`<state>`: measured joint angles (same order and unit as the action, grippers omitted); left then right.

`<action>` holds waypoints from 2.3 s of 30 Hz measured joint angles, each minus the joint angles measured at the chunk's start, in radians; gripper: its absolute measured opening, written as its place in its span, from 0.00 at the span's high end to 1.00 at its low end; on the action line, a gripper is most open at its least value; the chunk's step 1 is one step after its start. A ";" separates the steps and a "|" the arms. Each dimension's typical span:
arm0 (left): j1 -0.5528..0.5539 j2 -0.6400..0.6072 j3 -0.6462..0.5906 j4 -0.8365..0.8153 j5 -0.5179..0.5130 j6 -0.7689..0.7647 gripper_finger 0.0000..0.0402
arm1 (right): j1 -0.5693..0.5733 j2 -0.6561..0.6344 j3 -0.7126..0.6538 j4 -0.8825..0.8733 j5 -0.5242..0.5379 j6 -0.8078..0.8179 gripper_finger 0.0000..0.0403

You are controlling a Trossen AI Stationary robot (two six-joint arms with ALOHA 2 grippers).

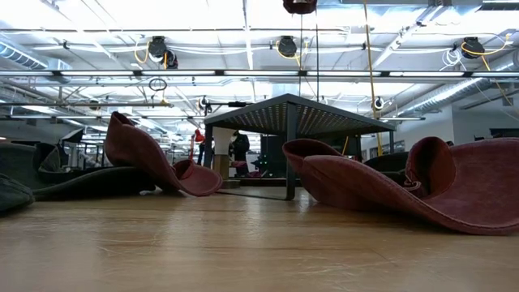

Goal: Pick & Place hat
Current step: Put the right red cap on the shelf

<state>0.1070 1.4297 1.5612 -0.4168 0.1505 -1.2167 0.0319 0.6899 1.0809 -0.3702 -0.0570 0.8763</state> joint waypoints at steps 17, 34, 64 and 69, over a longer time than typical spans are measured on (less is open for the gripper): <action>0.012 0.111 0.000 0.400 0.129 -0.119 0.42 | 0.000 -0.007 0.000 -0.001 0.000 -0.015 0.99; 0.013 0.105 0.000 0.477 0.198 -0.110 0.42 | 0.000 -0.040 0.000 0.019 0.004 -0.032 0.99; 0.080 0.100 0.000 0.715 0.152 -0.055 0.96 | 0.000 -0.048 0.001 -0.235 0.220 -0.216 0.57; 0.102 0.100 0.000 0.690 0.054 -0.020 0.96 | 0.000 -0.048 0.001 -0.199 0.286 -0.285 0.54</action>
<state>0.2094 1.5295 1.5612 0.2727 0.2044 -1.2363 0.0319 0.6418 1.0817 -0.5696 0.2291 0.5909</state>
